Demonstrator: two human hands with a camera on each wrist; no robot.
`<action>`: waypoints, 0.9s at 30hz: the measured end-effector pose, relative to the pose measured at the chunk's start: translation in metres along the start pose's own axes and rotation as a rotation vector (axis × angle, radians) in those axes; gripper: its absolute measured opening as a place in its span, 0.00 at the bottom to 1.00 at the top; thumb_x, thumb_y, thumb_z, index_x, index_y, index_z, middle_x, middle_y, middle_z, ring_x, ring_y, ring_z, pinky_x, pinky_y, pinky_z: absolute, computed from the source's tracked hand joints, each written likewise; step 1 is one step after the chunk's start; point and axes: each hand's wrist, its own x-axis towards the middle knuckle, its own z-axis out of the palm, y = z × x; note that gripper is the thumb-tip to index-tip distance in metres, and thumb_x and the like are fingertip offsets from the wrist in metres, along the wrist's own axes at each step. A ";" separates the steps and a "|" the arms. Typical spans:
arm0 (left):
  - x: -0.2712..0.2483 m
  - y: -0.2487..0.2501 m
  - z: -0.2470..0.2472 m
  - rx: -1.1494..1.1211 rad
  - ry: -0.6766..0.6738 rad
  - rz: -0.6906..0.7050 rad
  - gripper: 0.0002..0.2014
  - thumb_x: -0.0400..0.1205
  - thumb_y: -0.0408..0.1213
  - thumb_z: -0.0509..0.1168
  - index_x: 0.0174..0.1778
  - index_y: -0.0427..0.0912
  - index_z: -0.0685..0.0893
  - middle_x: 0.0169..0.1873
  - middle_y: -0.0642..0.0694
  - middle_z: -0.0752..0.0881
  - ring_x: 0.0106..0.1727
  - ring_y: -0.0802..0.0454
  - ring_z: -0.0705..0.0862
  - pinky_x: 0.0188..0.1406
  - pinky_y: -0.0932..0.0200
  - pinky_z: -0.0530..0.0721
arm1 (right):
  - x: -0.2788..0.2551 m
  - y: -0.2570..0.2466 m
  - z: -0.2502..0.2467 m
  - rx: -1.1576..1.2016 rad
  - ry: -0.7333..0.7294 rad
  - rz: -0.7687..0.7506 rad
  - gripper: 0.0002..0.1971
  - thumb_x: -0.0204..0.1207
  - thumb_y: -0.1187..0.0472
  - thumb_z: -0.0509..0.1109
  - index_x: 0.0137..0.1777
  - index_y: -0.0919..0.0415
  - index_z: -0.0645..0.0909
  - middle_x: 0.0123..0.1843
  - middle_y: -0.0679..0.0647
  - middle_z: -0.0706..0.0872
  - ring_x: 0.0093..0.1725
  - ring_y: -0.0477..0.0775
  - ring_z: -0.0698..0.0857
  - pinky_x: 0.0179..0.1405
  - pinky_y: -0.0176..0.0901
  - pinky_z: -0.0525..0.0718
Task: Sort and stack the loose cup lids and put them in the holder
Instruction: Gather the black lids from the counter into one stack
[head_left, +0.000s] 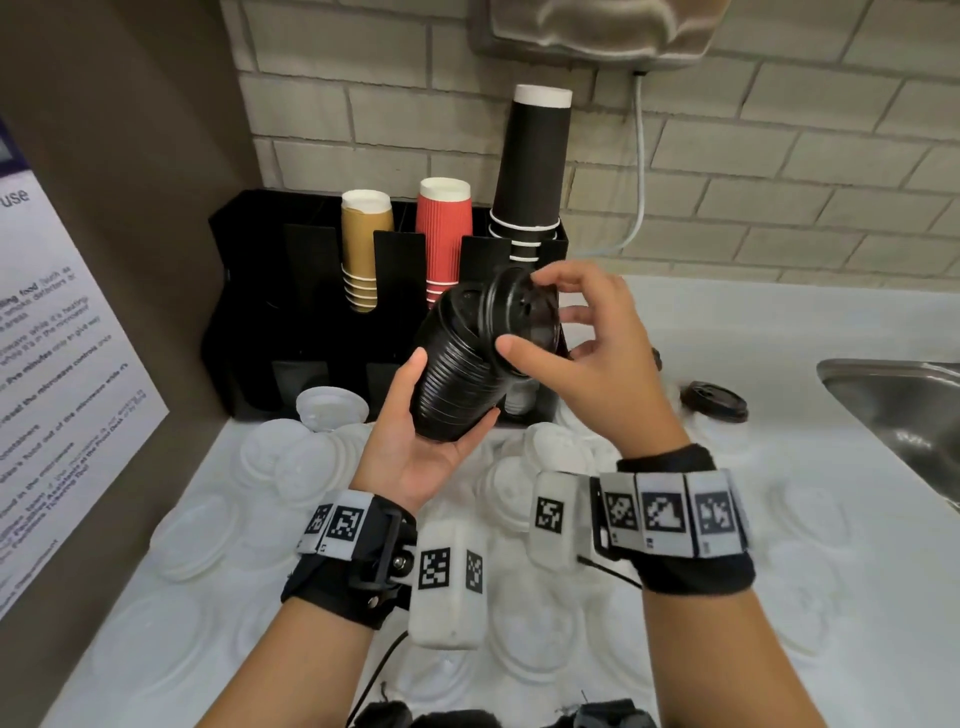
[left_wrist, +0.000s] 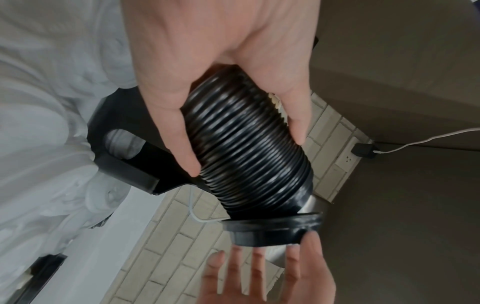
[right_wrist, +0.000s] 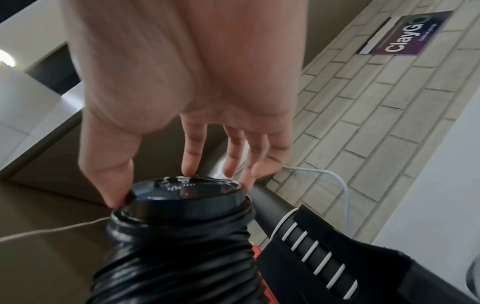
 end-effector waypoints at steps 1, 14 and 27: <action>0.000 0.000 0.000 -0.005 0.004 0.001 0.31 0.71 0.52 0.72 0.68 0.41 0.82 0.63 0.37 0.87 0.62 0.41 0.87 0.50 0.48 0.89 | 0.000 -0.001 0.003 -0.021 0.001 -0.018 0.24 0.64 0.56 0.82 0.58 0.45 0.78 0.60 0.44 0.74 0.55 0.36 0.80 0.48 0.32 0.81; 0.000 -0.002 -0.007 0.074 -0.034 -0.046 0.32 0.63 0.50 0.78 0.64 0.43 0.84 0.59 0.37 0.89 0.59 0.40 0.88 0.48 0.46 0.89 | 0.004 -0.006 0.009 -0.090 -0.044 -0.008 0.18 0.69 0.62 0.76 0.58 0.46 0.86 0.64 0.50 0.73 0.63 0.39 0.76 0.60 0.47 0.84; 0.000 0.000 -0.002 0.021 -0.004 -0.044 0.30 0.71 0.52 0.73 0.67 0.42 0.82 0.61 0.36 0.87 0.61 0.39 0.88 0.53 0.44 0.89 | 0.005 -0.005 0.013 -0.114 -0.092 -0.059 0.20 0.69 0.58 0.79 0.62 0.50 0.84 0.63 0.51 0.74 0.62 0.39 0.76 0.59 0.31 0.80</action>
